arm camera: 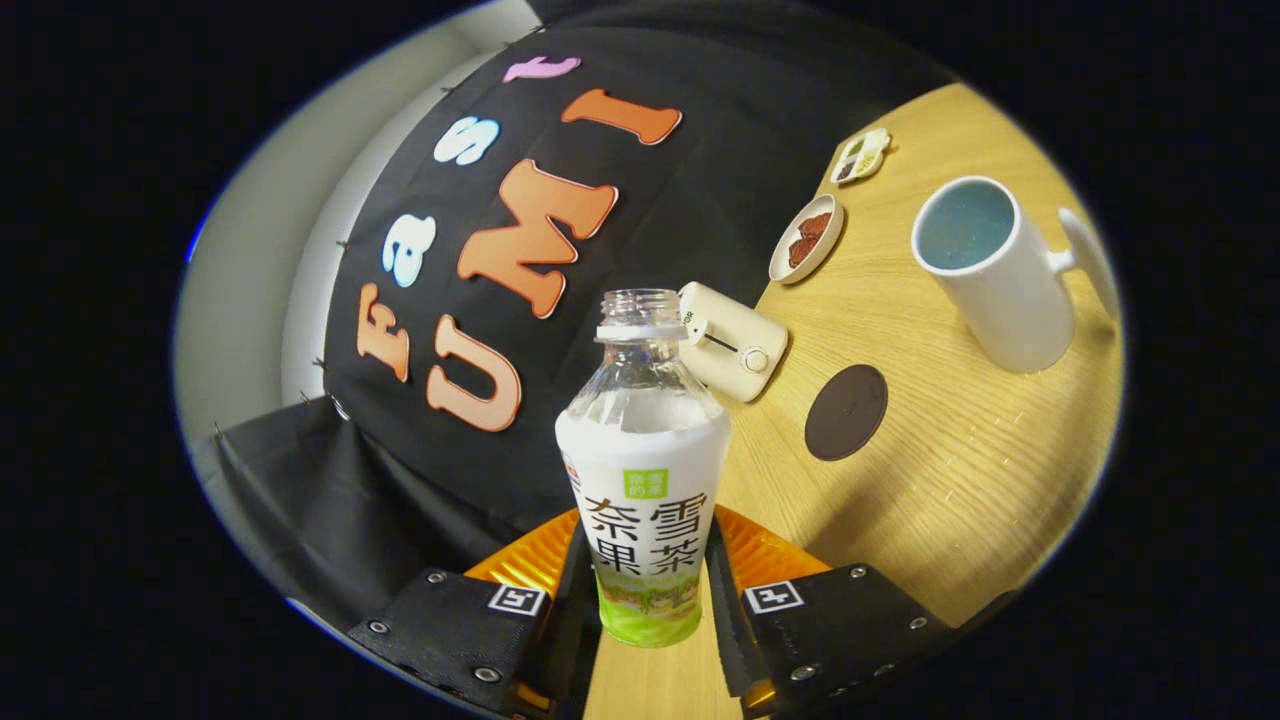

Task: Take the bottle from table, then pour the juice into the cup, finally place the bottle on the coaster

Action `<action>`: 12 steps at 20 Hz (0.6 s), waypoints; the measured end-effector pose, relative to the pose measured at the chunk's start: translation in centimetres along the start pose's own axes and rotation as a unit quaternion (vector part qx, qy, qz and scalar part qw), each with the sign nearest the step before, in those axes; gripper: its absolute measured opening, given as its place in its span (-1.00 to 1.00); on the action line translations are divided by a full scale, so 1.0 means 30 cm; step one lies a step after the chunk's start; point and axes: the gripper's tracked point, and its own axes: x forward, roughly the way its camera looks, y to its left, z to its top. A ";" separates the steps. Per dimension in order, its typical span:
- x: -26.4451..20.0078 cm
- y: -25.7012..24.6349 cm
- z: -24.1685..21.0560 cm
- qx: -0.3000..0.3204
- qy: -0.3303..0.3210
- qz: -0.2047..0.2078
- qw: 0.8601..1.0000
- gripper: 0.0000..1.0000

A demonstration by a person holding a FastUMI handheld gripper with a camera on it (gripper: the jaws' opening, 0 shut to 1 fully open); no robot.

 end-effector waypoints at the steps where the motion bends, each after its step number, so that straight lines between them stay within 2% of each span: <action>1: -0.003 -0.003 0.017 0.020 -0.007 0.002 1.000 0.15; 12: -0.002 -0.032 0.168 0.167 -0.064 0.008 0.984 0.15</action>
